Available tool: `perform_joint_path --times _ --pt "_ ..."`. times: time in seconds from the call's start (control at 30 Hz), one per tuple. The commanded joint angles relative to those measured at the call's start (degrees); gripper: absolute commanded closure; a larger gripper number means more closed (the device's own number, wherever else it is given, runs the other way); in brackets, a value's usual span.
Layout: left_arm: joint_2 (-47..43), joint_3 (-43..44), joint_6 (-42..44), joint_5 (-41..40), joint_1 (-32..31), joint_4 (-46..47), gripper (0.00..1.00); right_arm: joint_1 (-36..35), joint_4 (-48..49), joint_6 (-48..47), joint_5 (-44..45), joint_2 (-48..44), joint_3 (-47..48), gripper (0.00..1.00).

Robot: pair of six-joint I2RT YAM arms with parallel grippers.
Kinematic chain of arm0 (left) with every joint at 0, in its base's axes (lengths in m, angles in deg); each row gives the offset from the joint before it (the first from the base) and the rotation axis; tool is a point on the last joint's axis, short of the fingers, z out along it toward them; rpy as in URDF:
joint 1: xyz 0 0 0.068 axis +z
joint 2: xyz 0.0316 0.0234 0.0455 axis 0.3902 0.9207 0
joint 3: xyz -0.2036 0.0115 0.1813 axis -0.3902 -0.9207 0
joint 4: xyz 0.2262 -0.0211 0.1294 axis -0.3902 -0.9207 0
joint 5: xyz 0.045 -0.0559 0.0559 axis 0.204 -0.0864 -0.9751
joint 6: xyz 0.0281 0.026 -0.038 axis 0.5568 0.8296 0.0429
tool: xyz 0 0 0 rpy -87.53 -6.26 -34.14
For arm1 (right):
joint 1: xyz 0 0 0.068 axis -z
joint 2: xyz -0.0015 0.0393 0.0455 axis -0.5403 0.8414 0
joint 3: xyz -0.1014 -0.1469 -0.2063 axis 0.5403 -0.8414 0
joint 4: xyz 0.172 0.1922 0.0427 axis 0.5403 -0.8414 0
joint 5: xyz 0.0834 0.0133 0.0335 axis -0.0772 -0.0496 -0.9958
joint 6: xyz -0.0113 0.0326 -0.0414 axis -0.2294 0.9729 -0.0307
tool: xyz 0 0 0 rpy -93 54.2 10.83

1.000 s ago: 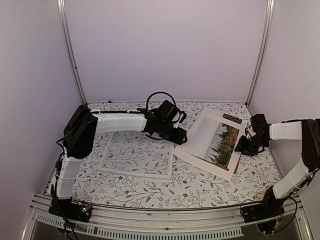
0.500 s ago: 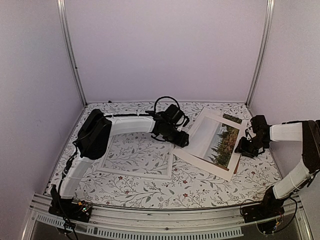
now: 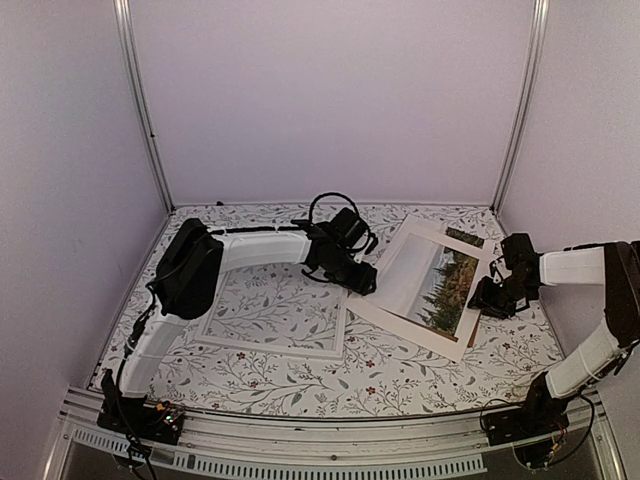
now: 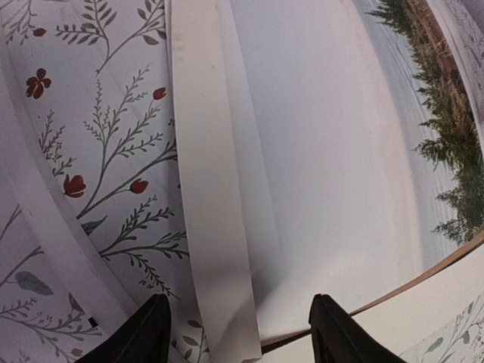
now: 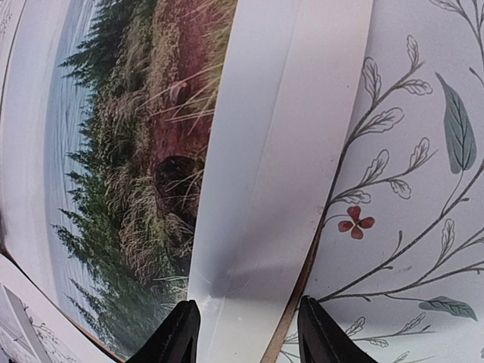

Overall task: Put the photo into the frame
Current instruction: Pick up the mat board from the photo.

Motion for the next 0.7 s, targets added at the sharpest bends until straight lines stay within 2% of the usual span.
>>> perform_joint_path --times 0.0,0.4,0.67 --pt "1.78 0.79 -0.86 1.20 0.70 -3.19 0.35 -0.37 1.49 0.77 -1.44 0.27 -0.75 0.53" --pt "3.81 3.58 -2.39 5.58 0.69 -6.26 0.38 -1.82 2.60 1.45 -2.35 1.26 -0.85 0.53" --pt "2.38 2.71 -3.45 6.98 0.86 -5.51 0.44 -1.89 2.91 1.60 -2.29 1.60 -0.94 0.53"
